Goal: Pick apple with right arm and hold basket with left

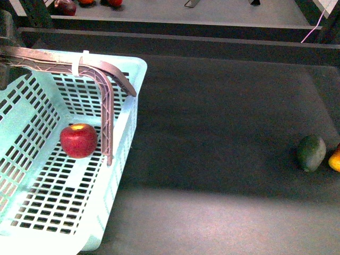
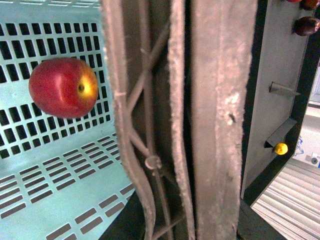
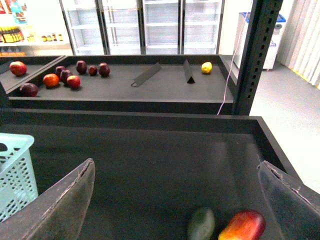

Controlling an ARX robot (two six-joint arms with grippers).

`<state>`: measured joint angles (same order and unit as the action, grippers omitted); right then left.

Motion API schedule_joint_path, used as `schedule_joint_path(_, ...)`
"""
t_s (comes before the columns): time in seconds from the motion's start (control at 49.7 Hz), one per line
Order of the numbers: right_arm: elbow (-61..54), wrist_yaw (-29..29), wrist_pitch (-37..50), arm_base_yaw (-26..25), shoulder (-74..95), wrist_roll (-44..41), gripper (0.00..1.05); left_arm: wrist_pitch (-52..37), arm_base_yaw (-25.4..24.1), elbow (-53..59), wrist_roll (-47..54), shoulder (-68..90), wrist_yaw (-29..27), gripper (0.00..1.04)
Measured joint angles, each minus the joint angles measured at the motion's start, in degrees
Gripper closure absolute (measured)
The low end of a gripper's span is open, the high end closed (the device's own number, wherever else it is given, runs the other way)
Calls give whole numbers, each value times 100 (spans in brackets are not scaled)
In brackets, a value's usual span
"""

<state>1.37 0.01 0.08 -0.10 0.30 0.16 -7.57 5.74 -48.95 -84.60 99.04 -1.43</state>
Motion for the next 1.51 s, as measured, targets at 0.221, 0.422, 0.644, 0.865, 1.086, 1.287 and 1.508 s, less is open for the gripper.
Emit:
schedule_joint_path(0.221, 0, 0, 0, 0, 0, 0, 9, -151, -13, 365, -22, -179, 44, 86)
schedule_joint_path(0.422, 0, 0, 0, 0, 0, 0, 9, 7, -13, 579, -50, -409, 57, 43)
schedule_joint_path(0.644, 0, 0, 0, 0, 0, 0, 9, 385, 28, 601, -85, -1084, 11, 6)
schedule_joint_path(0.865, 0, 0, 0, 0, 0, 0, 9, 1043, 127, 761, -92, -2214, -317, 7)
schedule_joint_path(1.086, 0, 0, 0, 0, 0, 0, 9, 1423, 234, 922, 0, -3010, -557, 7)
schedule_joint_path(1.287, 0, 0, 0, 0, 0, 0, 9, 1410, 240, 953, 77, -3021, -573, 7)
schedule_joint_path(1.508, 0, 0, 0, 0, 0, 0, 9, -3764, 42, 3145, 6607, -3569, -442, 54)
